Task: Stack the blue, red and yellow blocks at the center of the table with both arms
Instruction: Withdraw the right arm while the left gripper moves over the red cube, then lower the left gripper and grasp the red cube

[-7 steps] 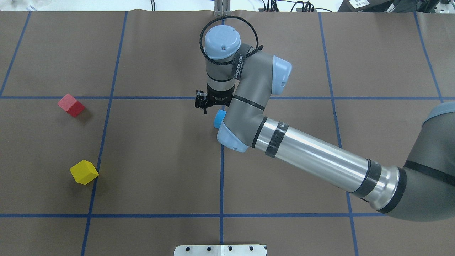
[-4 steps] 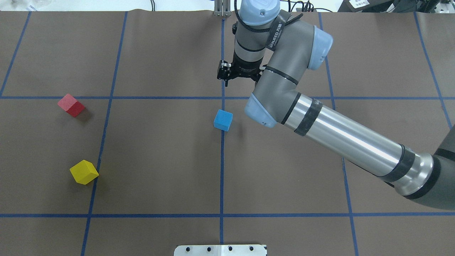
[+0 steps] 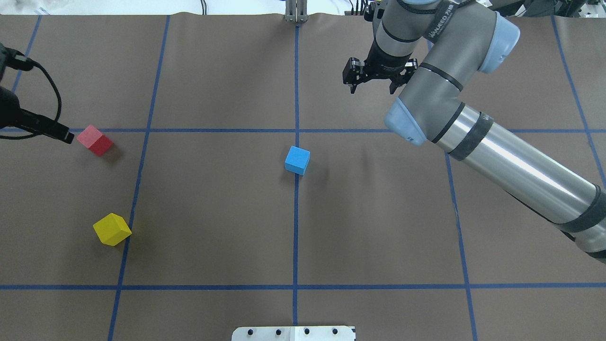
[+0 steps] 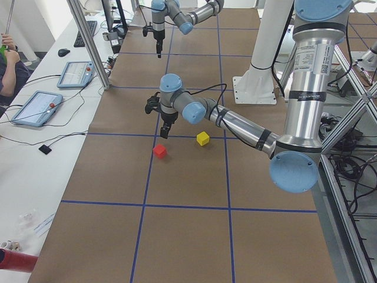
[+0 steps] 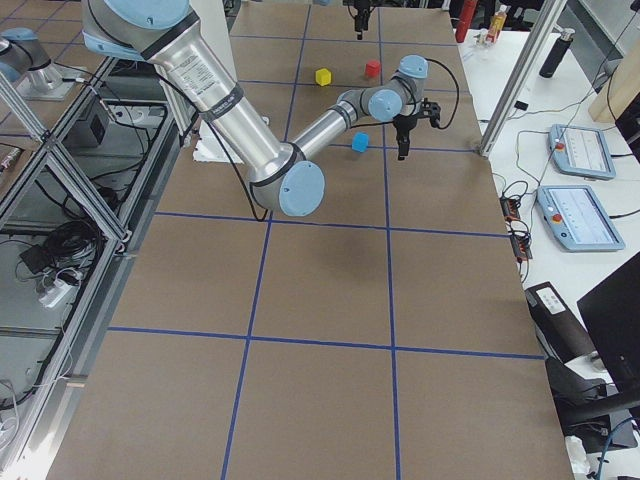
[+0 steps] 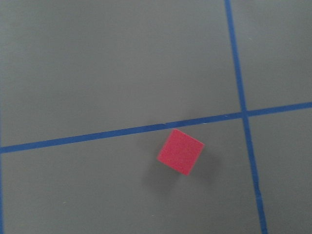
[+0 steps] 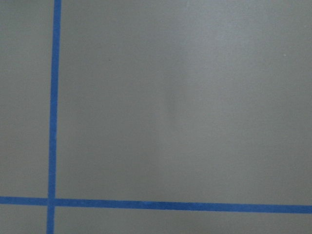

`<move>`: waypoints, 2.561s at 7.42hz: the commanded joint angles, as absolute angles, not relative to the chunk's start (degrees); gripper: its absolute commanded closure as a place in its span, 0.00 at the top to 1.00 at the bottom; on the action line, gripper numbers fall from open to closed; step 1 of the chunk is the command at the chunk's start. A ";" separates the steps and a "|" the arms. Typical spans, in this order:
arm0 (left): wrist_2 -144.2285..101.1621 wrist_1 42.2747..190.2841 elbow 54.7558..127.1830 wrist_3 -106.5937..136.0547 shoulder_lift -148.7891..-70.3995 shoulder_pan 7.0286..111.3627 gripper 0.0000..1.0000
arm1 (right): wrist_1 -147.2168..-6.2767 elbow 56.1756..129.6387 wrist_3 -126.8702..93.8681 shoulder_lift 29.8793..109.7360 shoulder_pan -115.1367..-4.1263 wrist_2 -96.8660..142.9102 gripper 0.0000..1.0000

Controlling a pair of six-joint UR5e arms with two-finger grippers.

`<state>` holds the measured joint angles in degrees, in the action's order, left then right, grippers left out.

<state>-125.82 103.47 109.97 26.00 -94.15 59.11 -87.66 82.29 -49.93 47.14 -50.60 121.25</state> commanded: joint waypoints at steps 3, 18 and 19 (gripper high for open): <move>-124.37 109.65 101.28 11.60 -94.22 56.43 0.99 | -87.28 87.96 -37.28 57.72 -57.29 125.32 0.99; -122.78 112.68 83.42 14.50 -105.64 56.34 0.99 | -87.19 91.23 -15.56 70.93 -70.48 132.01 0.99; -122.78 112.68 82.63 14.50 -106.34 56.34 0.99 | -87.19 91.23 -14.25 71.19 -70.92 132.10 0.99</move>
<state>-122.76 112.67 83.84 14.50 -105.42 56.37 -87.19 91.19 -15.46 70.87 -70.36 132.00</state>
